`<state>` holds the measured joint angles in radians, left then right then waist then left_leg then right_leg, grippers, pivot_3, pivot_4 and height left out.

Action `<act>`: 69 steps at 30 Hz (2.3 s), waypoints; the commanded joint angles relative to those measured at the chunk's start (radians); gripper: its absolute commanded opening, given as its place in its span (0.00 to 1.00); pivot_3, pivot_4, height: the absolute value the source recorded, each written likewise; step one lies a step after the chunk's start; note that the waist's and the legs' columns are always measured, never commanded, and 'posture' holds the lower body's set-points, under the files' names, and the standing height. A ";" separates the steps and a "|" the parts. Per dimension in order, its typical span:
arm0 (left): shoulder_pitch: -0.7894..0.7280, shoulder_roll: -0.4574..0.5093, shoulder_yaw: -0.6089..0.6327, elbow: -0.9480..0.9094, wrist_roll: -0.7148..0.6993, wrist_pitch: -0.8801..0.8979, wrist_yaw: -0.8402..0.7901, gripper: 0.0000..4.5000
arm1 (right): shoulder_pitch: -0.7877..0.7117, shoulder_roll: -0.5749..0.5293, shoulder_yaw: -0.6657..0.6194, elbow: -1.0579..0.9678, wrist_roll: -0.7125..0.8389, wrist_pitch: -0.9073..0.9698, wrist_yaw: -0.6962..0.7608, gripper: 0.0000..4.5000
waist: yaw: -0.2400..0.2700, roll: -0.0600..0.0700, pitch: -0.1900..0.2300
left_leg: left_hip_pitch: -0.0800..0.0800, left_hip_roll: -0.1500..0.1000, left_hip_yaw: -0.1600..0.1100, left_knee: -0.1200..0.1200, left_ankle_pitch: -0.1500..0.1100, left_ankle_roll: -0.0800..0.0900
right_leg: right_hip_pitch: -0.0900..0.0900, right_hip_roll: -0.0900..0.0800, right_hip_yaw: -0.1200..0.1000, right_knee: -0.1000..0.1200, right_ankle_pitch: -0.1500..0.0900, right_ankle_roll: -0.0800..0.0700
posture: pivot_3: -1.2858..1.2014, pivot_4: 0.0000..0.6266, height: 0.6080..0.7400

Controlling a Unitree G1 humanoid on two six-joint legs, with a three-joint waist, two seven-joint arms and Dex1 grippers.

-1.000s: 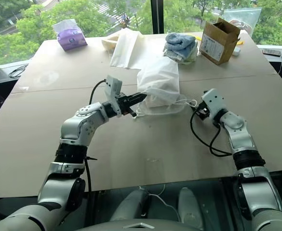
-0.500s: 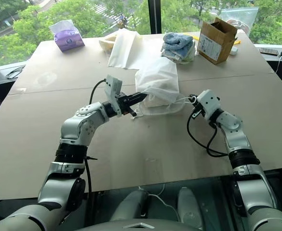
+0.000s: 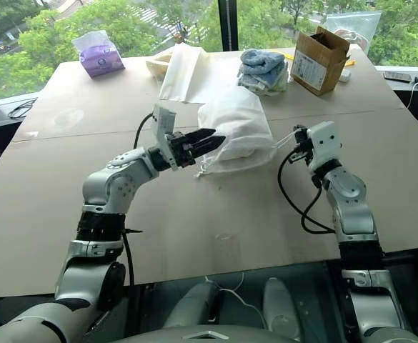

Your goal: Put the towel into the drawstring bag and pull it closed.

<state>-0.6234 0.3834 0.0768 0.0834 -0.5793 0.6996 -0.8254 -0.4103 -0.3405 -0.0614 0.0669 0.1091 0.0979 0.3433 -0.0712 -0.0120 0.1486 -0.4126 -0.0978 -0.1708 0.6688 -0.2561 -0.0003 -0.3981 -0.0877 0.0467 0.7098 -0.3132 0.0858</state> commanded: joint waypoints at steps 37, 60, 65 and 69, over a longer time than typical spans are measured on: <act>-0.072 0.064 -0.249 0.603 0.489 -0.579 -0.199 0.01 | 0.009 0.028 0.007 -0.155 -0.063 0.117 -0.105 0.00 | 0.032 0.003 -0.001 | 0.013 -0.002 -0.002 -0.003 0.001 0.000 | 0.013 -0.001 -0.002 0.000 0.000 0.000 | 0.52 0.24 1.00; -0.174 0.204 0.236 0.861 0.444 -0.823 0.746 0.01 | 0.034 -0.067 -0.363 -0.029 -0.118 0.273 -0.504 0.00 | 0.031 0.000 0.001 | 0.011 -0.002 -0.001 -0.004 0.001 0.000 | 0.010 -0.002 0.000 0.000 0.000 0.000 | 0.52 0.24 1.00; -0.163 0.238 0.272 0.899 0.436 -0.803 0.979 0.01 | 0.032 -0.052 -0.427 -0.034 -0.082 0.327 -0.600 0.00 | 0.023 0.000 0.001 | 0.011 -0.001 0.001 -0.006 0.001 0.000 | 0.009 -0.002 0.002 0.000 0.000 0.000 | 0.52 0.24 1.00; -0.144 0.200 0.224 0.841 0.435 -0.830 0.913 0.01 | 0.031 -0.045 -0.395 -0.043 -0.003 0.315 -0.514 0.00 | 0.025 0.000 0.001 | 0.011 -0.001 0.002 -0.006 0.001 0.000 | 0.007 -0.002 0.003 0.000 0.000 0.000 | 0.52 0.24 1.00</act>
<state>-0.7880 0.5010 0.2058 0.9401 -0.1218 -0.1198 0.0270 -0.3916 -0.3381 -0.2928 0.0350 0.1038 0.4223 -0.1270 -0.0459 -0.0119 0.1493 -0.4022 -0.0990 -0.1686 0.6628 -0.2550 -0.0003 -0.3909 -0.0896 0.0496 0.7101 -0.3133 0.0859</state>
